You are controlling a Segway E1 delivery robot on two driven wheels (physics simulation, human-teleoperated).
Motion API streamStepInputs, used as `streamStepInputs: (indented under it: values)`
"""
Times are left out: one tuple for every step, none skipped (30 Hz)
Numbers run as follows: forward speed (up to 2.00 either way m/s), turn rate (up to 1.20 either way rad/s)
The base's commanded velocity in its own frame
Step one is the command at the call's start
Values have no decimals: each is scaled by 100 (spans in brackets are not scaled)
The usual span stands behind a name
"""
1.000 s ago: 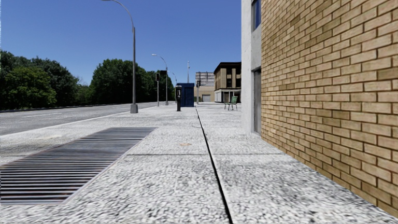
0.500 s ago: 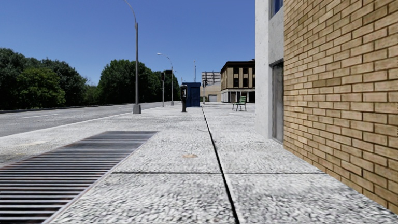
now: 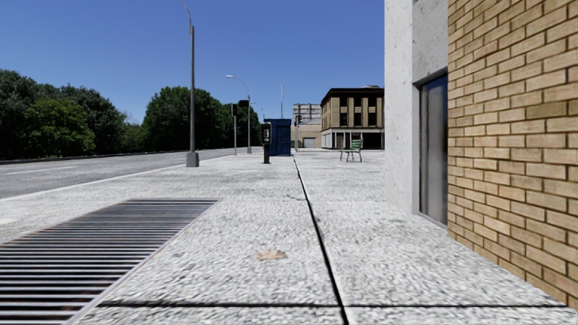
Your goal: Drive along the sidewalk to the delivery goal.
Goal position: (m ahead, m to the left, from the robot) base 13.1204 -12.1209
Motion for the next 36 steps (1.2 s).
streamStepInputs:
  values:
    - [144, 0]
    - [144, 0]
    - [144, 0]
    - [144, 0]
    - [144, 0]
    - [144, 0]
    - [144, 0]
    - [144, 0]
    - [144, 0]
    - [144, 0]
    - [144, 0]
    - [144, 0]
    - [144, 0]
    - [144, 0]
    - [144, 0]
    - [144, 0]
    - [144, 0]
    - [144, 0]
    - [144, 0]
    - [144, 0]
    - [144, 0]
    - [144, 0]
    - [144, 0]
    - [144, 0]
    - [144, 0]
    - [144, 0]
    - [144, 0]
    - [144, 0]
    - [144, 0]
    - [144, 0]
    - [144, 0]
    - [144, 0]
    - [144, 0]
    - [144, 0]
    - [144, 0]
    - [144, 0]
